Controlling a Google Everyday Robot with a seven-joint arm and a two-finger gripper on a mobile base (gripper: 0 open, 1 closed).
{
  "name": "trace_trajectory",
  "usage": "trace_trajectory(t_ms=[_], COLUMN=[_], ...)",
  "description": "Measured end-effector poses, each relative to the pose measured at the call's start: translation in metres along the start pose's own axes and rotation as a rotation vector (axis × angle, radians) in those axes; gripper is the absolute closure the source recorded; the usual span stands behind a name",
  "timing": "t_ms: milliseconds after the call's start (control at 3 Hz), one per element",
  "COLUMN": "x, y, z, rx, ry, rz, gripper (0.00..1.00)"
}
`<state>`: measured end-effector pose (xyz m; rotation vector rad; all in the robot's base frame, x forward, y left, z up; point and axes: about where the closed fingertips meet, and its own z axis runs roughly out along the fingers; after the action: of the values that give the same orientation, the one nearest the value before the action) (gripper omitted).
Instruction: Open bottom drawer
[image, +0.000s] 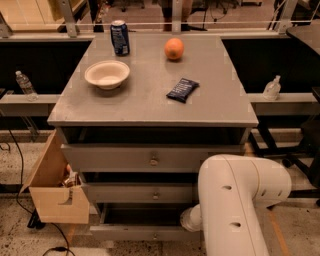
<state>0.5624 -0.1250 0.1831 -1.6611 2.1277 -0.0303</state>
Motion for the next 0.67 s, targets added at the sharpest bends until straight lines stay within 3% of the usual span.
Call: trace_trajectory(t_ms=[667], x=[0.0000], y=[0.0000], z=[-0.0001], rx=[0.000], ry=[0.000], rz=[0.000], gripper=[1.00])
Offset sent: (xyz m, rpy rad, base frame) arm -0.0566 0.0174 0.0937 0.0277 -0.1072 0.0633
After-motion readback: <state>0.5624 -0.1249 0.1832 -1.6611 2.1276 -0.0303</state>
